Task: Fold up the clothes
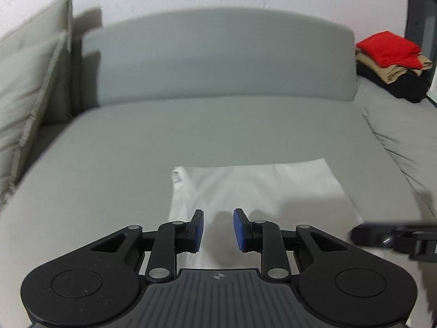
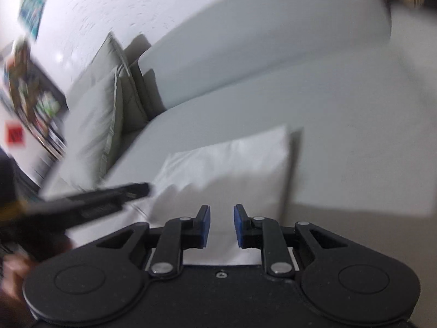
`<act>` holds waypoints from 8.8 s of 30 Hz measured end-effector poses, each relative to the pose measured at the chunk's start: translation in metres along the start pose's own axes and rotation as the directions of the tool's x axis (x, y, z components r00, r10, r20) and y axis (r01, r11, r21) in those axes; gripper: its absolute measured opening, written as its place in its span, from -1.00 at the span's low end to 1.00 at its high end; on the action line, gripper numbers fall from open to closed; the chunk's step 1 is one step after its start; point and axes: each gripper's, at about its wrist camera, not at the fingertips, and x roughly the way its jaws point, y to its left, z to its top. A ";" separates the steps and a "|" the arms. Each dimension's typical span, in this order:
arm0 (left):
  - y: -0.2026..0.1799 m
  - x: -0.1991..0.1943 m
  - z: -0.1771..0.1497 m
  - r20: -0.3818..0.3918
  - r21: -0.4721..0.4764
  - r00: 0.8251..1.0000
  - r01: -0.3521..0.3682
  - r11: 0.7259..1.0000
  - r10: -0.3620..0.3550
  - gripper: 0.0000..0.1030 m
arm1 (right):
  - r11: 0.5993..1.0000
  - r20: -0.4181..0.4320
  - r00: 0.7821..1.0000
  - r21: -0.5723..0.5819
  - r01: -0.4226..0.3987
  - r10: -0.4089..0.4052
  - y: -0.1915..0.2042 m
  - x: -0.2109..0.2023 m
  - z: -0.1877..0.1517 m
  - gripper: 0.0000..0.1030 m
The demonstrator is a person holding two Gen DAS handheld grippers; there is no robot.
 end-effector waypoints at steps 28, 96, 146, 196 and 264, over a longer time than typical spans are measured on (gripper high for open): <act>0.044 0.081 0.018 -0.045 -0.217 0.970 -0.243 0.945 0.239 -0.29 | 0.912 0.181 0.983 0.402 -0.082 0.008 -0.096 0.072 0.048 -1.00; 0.128 -0.052 -0.049 -0.108 -0.587 0.963 0.140 0.797 -0.248 0.37 | 0.951 0.071 0.997 0.310 -0.015 -0.007 -0.043 -0.078 -0.046 0.40; -0.070 -0.153 0.022 0.263 -0.041 0.946 0.209 0.977 -0.191 -0.83 | 0.999 0.323 0.946 0.045 -0.029 0.013 0.041 -0.111 0.014 -0.90; -0.481 -0.017 0.054 -0.175 0.338 0.861 0.508 0.792 -0.477 -0.55 | 0.836 0.434 0.730 0.414 0.359 -0.529 -0.201 -0.346 -0.015 -0.70; -0.441 -0.241 0.029 -0.062 0.406 0.906 0.407 0.819 -0.419 0.96 | 0.704 0.164 0.685 0.185 0.686 -0.710 0.018 -0.430 -0.054 0.99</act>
